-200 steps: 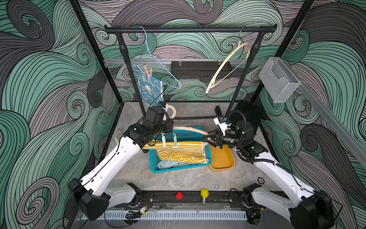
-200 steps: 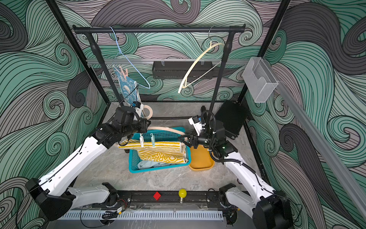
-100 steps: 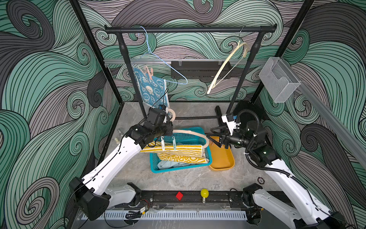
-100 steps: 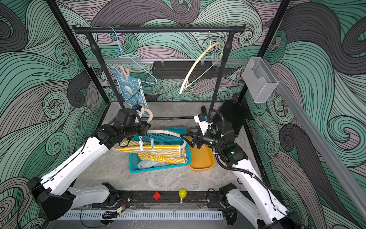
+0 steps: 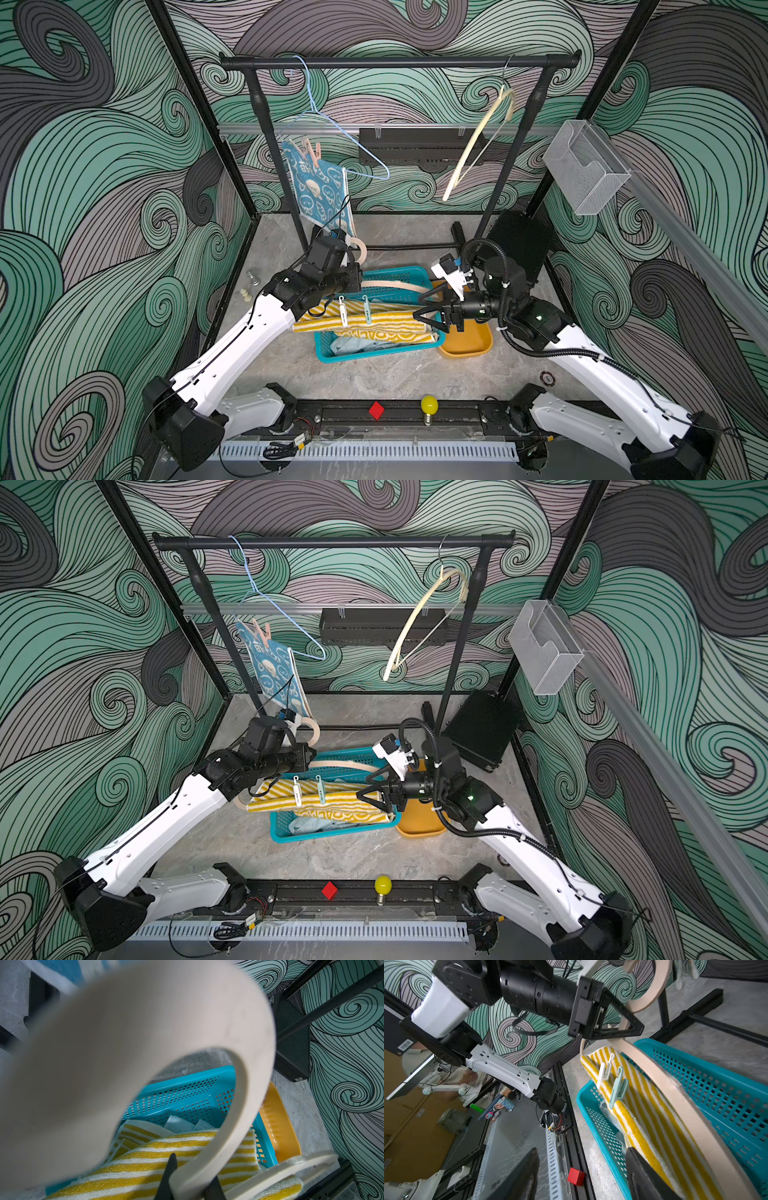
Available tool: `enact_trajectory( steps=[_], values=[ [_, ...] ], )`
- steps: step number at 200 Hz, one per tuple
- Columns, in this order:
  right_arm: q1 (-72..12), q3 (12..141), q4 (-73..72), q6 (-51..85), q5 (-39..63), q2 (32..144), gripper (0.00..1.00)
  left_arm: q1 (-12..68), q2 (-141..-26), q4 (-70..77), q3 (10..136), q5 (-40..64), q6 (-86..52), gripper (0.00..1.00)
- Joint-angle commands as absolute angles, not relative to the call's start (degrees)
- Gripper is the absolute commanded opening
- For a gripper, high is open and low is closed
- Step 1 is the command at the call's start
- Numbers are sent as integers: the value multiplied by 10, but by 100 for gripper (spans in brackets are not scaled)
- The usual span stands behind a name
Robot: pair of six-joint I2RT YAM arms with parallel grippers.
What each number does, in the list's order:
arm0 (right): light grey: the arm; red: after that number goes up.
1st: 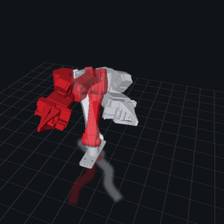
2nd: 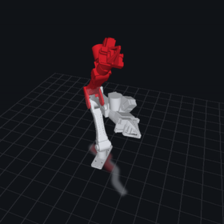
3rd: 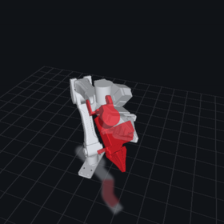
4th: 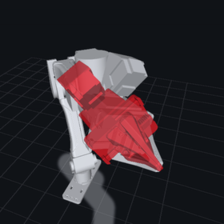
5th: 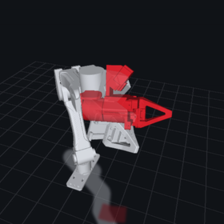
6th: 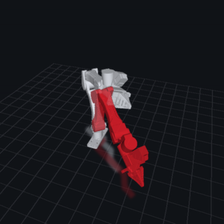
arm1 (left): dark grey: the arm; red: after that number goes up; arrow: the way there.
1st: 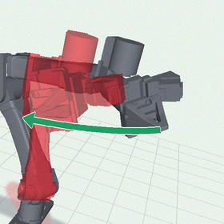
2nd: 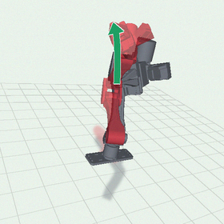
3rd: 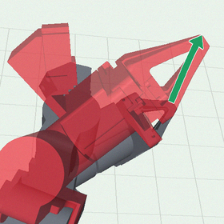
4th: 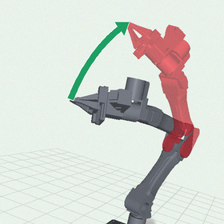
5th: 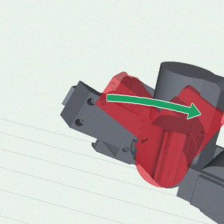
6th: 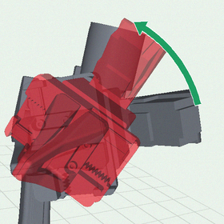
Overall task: Remove the clothespins securing towels to the hanger
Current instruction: Remove the clothespin from the hanger.
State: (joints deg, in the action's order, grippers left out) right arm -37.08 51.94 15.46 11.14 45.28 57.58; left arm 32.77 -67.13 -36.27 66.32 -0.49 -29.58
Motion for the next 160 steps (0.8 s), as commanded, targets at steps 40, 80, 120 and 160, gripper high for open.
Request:
enact_trajectory(
  steps=[40, 80, 120, 160],
  values=[
    [-449, 549, 127, 102, 363, 657, 65, 334, -650, -333, 657, 14, -319, 0],
    [-487, 585, 122, 104, 305, 718, 66, 337, -650, -330, 657, 19, -319, 0],
    [-508, 624, 132, 99, 245, 776, 67, 338, -657, -339, 667, 18, -325, 0],
    [-519, 646, 130, 104, 223, 816, 66, 339, -667, -353, 683, 17, -326, 0]
  ],
)
